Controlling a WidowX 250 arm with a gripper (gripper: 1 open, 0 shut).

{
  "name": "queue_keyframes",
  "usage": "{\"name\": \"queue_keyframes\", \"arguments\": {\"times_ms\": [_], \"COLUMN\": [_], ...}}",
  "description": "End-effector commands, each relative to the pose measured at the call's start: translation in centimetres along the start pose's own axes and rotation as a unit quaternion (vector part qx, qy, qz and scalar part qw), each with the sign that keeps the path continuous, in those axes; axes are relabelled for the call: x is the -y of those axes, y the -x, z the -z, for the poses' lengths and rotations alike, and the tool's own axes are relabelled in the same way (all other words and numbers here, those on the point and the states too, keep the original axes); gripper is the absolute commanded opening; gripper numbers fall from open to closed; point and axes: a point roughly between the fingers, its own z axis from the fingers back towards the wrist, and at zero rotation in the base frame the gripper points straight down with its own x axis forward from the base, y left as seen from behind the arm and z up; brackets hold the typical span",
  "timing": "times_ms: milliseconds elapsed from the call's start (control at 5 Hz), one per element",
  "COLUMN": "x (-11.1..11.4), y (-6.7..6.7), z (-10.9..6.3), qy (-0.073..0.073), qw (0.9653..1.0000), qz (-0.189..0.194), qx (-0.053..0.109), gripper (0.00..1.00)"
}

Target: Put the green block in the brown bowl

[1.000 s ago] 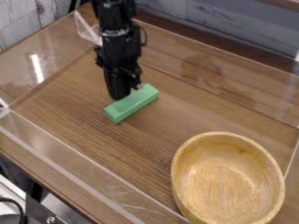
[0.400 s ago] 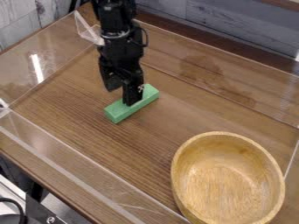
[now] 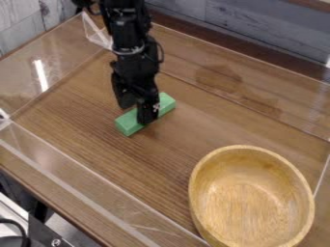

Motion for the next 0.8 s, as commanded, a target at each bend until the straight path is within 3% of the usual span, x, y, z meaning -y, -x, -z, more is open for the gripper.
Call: {"name": "queue_keyframes", "arguments": {"times_ms": [0, 600], "x": [-0.3, -1.1], "y": [-0.4, -1.3], "z": [-0.8, -5.3], "qy": [-0.007, -0.006], "qw": [0.9999, 0.9985], "qz": [-0.005, -0.052], "qx": [0.014, 0.015], "gripper": [0.0, 0.0]}}
